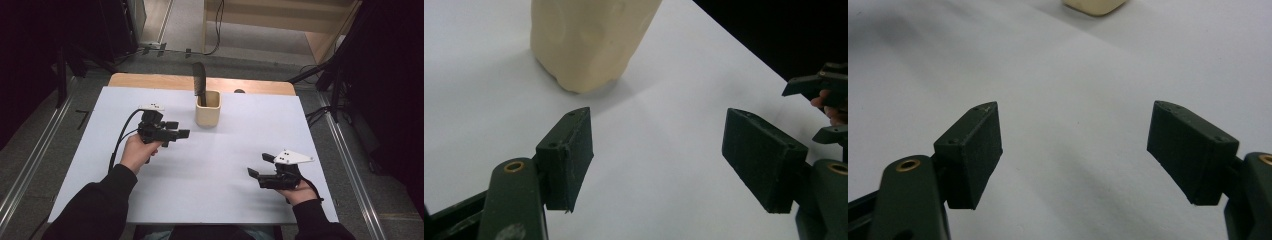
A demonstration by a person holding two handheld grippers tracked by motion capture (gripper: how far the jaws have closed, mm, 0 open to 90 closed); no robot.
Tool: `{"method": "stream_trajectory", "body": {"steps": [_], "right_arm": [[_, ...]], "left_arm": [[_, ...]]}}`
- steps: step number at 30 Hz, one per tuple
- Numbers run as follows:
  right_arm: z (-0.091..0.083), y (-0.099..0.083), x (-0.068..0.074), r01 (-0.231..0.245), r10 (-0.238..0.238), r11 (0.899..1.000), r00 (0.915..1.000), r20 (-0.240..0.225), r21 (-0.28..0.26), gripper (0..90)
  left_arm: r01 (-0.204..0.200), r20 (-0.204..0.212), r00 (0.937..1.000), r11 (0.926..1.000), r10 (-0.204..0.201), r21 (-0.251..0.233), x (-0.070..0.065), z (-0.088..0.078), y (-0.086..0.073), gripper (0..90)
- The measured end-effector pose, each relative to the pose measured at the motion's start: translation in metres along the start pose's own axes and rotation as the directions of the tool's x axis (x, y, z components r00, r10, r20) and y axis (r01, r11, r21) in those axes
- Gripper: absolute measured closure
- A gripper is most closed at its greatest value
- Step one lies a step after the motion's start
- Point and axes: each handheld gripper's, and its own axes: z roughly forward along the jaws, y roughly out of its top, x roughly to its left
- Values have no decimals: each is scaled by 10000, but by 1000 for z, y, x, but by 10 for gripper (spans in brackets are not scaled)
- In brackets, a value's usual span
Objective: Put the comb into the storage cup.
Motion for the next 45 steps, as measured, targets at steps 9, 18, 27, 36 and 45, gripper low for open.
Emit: {"method": "stream_trajectory", "body": {"steps": [9, 18, 27, 36, 45], "right_arm": [[1, 0, 0, -8, 9, 10000, 10000, -17, 90, 201], [2, 0, -1, -14, 14, 9999, 10000, 3, 117, 201], [2, 0, -1, -21, 21, 9999, 10000, -9, 129, 202], [3, -1, -1, -21, 21, 9998, 10000, -13, 178, 201], [3, -1, -1, -27, 28, 9998, 10000, -21, 208, 202]], "left_arm": [[34, -21, 10000, 10000, -34, -13, -3, -9, -11, 292], [-172, -149, 9997, 9993, 177, 341, -6, -14, -22, 292], [-212, -119, 9997, 9993, 216, 306, -11, -24, -33, 292], [-293, -149, 9994, 9988, 299, 388, -16, -32, -41, 292], [-256, -270, 9993, 9980, 272, 574, -16, -40, -48, 292]]}}
